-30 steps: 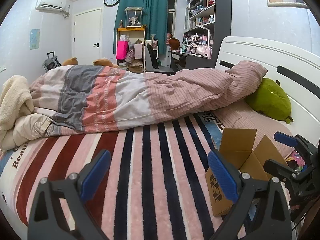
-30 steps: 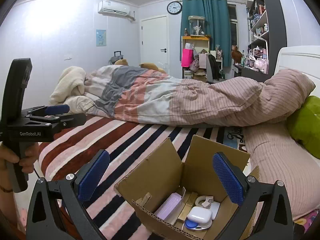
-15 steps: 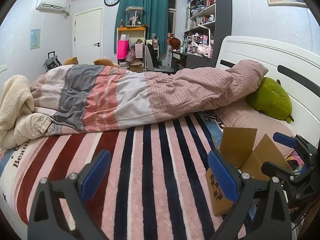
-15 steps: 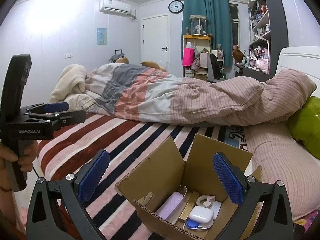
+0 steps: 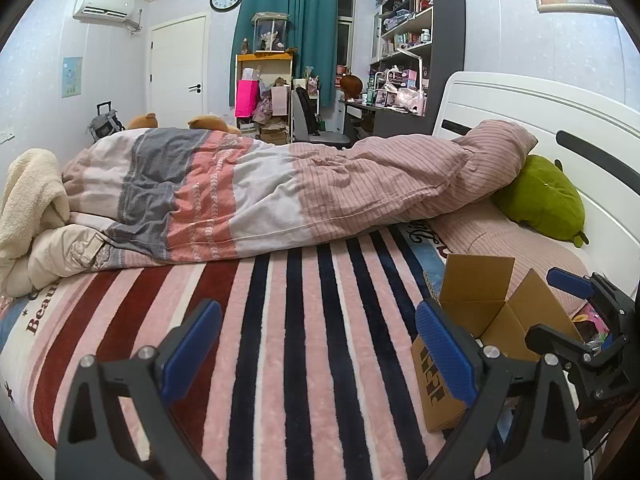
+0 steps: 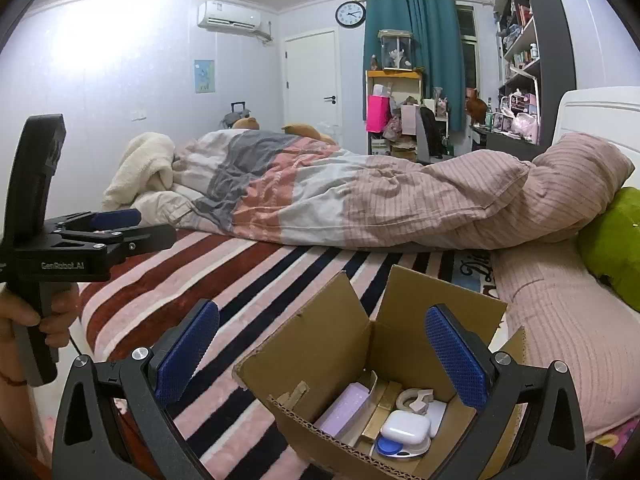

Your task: Organize rigid objects

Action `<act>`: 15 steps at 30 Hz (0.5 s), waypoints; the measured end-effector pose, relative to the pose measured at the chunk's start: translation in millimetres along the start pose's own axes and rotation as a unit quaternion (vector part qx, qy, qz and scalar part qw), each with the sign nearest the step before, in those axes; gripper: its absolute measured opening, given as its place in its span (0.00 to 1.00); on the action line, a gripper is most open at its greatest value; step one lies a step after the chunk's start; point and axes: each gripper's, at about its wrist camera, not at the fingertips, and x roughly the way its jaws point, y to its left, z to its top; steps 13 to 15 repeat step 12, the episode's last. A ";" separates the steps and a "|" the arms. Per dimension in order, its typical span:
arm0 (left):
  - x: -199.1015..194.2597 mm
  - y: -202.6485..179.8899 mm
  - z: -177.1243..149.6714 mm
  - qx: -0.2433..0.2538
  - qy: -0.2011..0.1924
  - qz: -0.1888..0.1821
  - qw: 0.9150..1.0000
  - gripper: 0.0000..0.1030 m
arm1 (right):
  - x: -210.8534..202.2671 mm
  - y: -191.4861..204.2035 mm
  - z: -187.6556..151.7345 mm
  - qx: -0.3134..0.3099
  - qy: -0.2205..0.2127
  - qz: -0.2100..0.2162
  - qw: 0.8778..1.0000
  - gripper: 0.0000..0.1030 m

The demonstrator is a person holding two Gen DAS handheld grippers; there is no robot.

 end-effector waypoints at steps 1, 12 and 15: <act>0.5 -0.4 0.5 0.000 0.000 -0.001 1.000 0.94 | 0.0 0.0 0.1 0.000 0.000 0.000 1.000 1.00; 0.5 -0.7 0.6 0.000 0.001 0.000 1.000 0.94 | -0.1 -0.1 -1.4 0.000 0.001 0.001 1.000 1.00; 0.5 -0.7 0.6 0.000 0.001 0.000 1.000 0.94 | -0.1 -0.1 -1.4 0.000 0.001 0.001 1.000 1.00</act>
